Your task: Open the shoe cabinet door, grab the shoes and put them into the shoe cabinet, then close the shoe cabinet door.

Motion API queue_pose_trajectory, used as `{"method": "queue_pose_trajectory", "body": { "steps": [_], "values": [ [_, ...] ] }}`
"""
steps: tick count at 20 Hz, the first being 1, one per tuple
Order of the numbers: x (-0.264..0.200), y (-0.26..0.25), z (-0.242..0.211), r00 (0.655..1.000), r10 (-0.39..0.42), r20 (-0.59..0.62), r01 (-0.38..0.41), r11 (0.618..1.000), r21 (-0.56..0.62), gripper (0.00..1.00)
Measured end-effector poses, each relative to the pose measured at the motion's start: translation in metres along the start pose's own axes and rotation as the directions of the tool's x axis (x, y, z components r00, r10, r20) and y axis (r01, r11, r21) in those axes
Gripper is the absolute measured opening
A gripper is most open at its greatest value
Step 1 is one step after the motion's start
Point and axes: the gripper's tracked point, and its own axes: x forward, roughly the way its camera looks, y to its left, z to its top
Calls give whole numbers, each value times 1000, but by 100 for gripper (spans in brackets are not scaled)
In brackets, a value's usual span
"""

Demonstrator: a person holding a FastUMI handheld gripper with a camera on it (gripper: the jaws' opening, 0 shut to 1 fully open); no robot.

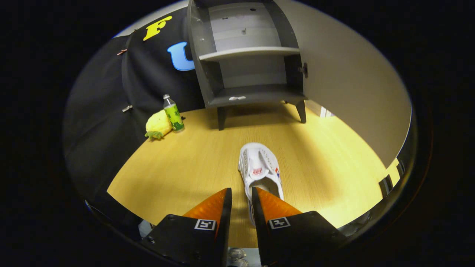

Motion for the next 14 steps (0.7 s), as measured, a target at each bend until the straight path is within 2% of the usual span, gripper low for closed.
{"method": "queue_pose_trajectory", "body": {
  "steps": [8, 14],
  "values": [
    [49, -6, -15, 998, -28, -54, 26, 999, -47, 37],
    [78, -8, -10, 996, -51, -67, 45, 995, -87, 36]
  ]
}}
